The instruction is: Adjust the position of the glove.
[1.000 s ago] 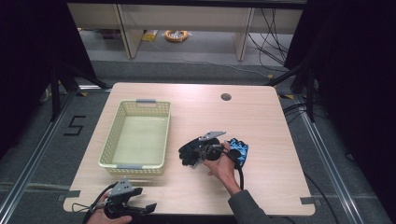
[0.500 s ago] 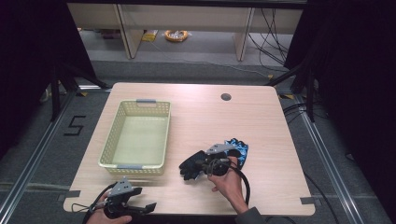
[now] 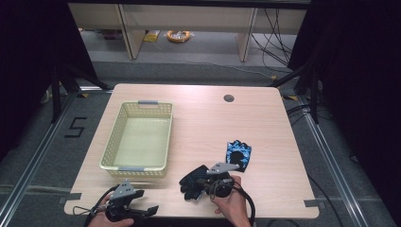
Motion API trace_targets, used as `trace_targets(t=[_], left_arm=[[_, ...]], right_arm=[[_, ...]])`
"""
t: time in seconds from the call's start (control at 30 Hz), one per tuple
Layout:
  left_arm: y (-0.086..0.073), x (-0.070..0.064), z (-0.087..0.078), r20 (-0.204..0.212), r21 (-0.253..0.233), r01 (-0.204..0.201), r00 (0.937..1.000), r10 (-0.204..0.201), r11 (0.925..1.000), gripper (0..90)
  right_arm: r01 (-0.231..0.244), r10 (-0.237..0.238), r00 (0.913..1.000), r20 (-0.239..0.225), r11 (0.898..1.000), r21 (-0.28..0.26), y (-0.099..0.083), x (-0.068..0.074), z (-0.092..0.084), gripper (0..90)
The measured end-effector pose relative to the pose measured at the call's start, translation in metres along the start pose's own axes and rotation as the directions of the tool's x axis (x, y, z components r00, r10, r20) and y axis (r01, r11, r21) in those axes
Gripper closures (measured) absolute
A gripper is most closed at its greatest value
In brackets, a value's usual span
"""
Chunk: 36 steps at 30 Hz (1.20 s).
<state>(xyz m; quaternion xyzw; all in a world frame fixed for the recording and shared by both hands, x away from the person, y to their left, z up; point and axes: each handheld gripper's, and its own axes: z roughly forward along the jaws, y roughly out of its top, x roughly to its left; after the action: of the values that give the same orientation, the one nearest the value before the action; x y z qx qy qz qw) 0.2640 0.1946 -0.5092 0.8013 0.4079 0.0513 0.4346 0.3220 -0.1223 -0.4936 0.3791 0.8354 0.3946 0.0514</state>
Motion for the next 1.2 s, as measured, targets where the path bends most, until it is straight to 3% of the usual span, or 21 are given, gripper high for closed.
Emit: trace_targets(t=[0.13, 0.2, 0.27, 0.33, 0.37, 0.5, 0.53, 0.63, 0.73, 0.83, 0.87, 0.9, 0.97, 1.0, 1.03, 1.07, 1.13, 1.2], left_arm=[[0.0, -0.003, 0.002, 0.007, 0.008, -0.016, 0.9999, 0.016, 0.9998, 16.4], [0.0, -0.004, 0.003, 0.002, 0.015, -0.044, 0.999, 0.044, 0.9989, 16.4], [-0.001, -0.007, 0.006, 0.0, 0.008, -0.028, 0.9996, 0.028, 0.9996, 16.4], [0.0, -0.009, 0.007, 0.006, 0.008, -0.042, 0.9991, 0.042, 0.9991, 16.4], [0.001, -0.009, 0.007, 0.012, 0.031, -0.064, 0.9979, 0.064, 0.9974, 16.4], [0.003, -0.015, 0.013, 0.023, -0.005, -0.065, 0.9976, 0.065, 0.9978, 17.3], [0.004, -0.016, 0.013, 0.027, 0.001, -0.056, 0.9981, 0.056, 0.9984, 17.4], [0.008, -0.02, 0.017, 0.043, 0.011, -0.074, 0.9964, 0.074, 0.9972, 18.3], [0.015, -0.028, 0.028, 0.051, -0.001, -0.119, 0.9916, 0.119, 0.9929, 21.1], [0.018, -0.032, 0.035, 0.044, 0.005, -0.124, 0.9913, 0.124, 0.9922, 25.1], [0.022, -0.033, 0.043, 0.043, 0.012, -0.154, 0.9872, 0.154, 0.9879, 26.7], [0.025, -0.033, 0.044, 0.031, 0.039, -0.171, 0.985, 0.17, 0.9845, 28.6], [0.029, -0.036, 0.05, 0.036, 0.021, -0.169, 0.9851, 0.168, 0.9854, 31.2], [0.029, -0.036, 0.05, 0.036, 0.021, -0.169, 0.9851, 0.168, 0.9854, 31.6], [0.033, -0.037, 0.055, 0.031, 0.014, -0.181, 0.9832, 0.18, 0.9835, 32.0], [0.035, -0.039, 0.058, 0.03, 0.013, -0.186, 0.9821, 0.186, 0.9824, 32.5], [0.038, -0.041, 0.062, 0.03, 0.041, -0.202, 0.9792, 0.201, 0.9786, 34.4], [0.039, -0.043, 0.065, 0.038, 0.033, -0.188, 0.9817, 0.187, 0.9816, 36.0]], right_arm=[[-0.002, 0.002, 0.9999, 0.01, 1.0, 0.015, -0.004, 0.004, 0.004, 90.0], [0.003, -0.004, 0.9998, 0.019, 1.0, 0.023, -0.005, 0.007, 0.006, 90.0], [0.001, -0.002, 0.9998, 0.02, 0.999, 0.037, -0.007, 0.008, 0.007, 89.8], [0.006, -0.007, 0.9998, 0.021, 0.999, 0.032, -0.008, 0.009, 0.009, 89.4], [0.001, -0.001, 0.9998, 0.022, 1.0, 0.011, -0.009, 0.01, 0.01, 89.1], [0.019, -0.019, 0.9995, 0.024, 1.0, -0.001, -0.01, 0.01, 0.009, 83.6], [0.028, -0.029, 0.9995, 0.009, 0.999, 0.016, -0.008, 0.01, 0.007, 81.4], [0.047, -0.047, 0.9986, 0.023, 0.999, -0.02, -0.006, 0.01, 0.003, 77.7], [0.08, -0.079, 0.9959, 0.045, 0.996, -0.034, 0.003, 0.0, -0.01, 71.9], [0.085, -0.083, 0.9941, 0.069, 0.996, -0.02, 0.007, -0.009, -0.015, 71.1], [0.106, -0.104, 0.991, 0.085, 0.994, -0.025, 0.009, -0.018, -0.015, 71.2], [0.095, -0.093, 0.9917, 0.089, 0.995, -0.023, 0.009, -0.022, -0.015, 71.2], [0.079, -0.079, 0.9933, 0.084, 0.997, 0.001, 0.008, -0.029, -0.013, 71.2], [0.083, -0.081, 0.992, 0.097, 0.996, -0.013, 0.007, -0.032, -0.01, 71.2], [0.057, -0.057, 0.9948, 0.085, 0.998, 0.004, 0.007, -0.033, -0.01, 71.2], [0.071, -0.072, 0.9936, 0.087, 0.997, 0.014, 0.007, -0.037, -0.009, 71.2], [0.04, -0.043, 0.9953, 0.087, 0.999, 0.029, 0.007, -0.04, -0.007, 71.2], [0.065, -0.066, 0.9941, 0.086, 0.998, 0.01, 0.007, -0.042, -0.004, 71.2]])
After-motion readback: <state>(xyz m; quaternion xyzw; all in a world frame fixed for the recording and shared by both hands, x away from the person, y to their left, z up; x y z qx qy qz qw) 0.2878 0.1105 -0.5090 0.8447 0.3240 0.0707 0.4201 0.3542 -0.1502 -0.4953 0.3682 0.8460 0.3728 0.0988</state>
